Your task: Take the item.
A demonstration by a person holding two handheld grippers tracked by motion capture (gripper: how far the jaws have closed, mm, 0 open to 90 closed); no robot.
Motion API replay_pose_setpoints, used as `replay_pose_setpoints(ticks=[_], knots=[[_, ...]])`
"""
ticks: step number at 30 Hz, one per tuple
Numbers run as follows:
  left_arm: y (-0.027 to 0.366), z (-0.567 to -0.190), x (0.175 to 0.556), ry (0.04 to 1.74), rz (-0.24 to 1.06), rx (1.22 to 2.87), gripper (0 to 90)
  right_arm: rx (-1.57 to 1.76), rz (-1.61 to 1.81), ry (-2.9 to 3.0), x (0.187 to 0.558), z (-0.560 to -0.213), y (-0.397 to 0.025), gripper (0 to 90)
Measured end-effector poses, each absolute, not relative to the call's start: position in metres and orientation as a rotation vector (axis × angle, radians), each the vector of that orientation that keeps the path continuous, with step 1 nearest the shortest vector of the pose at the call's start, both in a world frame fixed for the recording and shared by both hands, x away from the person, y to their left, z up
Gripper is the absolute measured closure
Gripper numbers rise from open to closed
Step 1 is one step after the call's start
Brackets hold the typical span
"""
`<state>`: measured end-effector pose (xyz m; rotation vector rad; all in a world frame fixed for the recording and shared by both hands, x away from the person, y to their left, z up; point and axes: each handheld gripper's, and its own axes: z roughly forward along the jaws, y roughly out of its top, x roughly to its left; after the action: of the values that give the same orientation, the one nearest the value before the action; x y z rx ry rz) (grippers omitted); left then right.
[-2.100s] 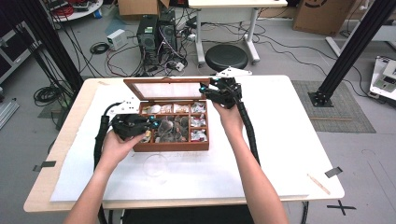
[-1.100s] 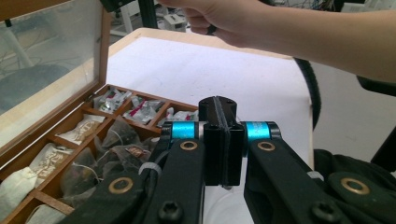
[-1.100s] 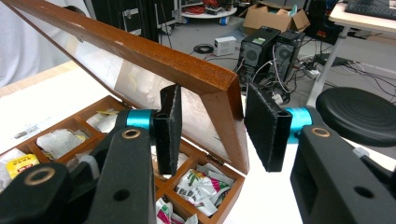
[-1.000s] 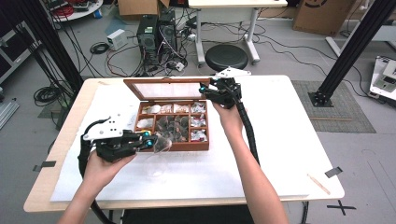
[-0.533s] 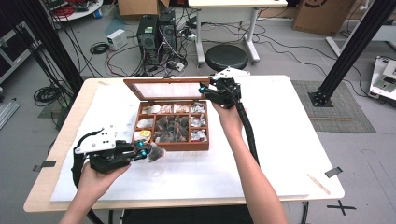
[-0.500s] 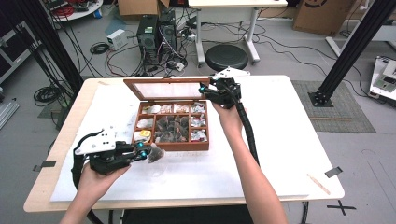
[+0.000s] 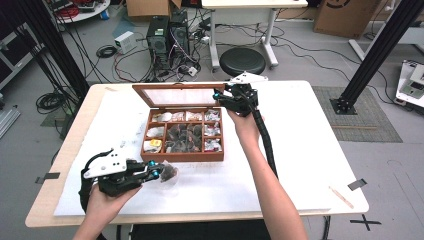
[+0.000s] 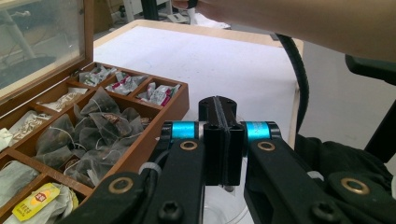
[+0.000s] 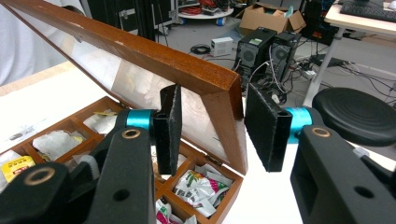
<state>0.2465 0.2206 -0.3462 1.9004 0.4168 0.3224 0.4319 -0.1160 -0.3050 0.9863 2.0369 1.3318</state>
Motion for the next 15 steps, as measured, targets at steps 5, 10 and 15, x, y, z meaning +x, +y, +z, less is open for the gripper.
replay_pose_setpoints(ticks=[5, 10, 15], knots=[[0.22, -0.352, 0.246, 0.428, 0.324, 1.909, 89.4, 0.988, 1.333, 2.039, 0.432, -0.305, -0.116, 57.7], [0.221, -0.356, 0.246, 0.437, 0.318, 1.91, 89.4, 0.987, 1.332, 2.039, 0.432, -0.305, -0.116, 57.6], [0.221, -0.362, 0.246, 0.45, 0.315, 1.918, 89.3, 0.989, 1.332, 2.037, 0.432, -0.305, -0.116, 57.6]])
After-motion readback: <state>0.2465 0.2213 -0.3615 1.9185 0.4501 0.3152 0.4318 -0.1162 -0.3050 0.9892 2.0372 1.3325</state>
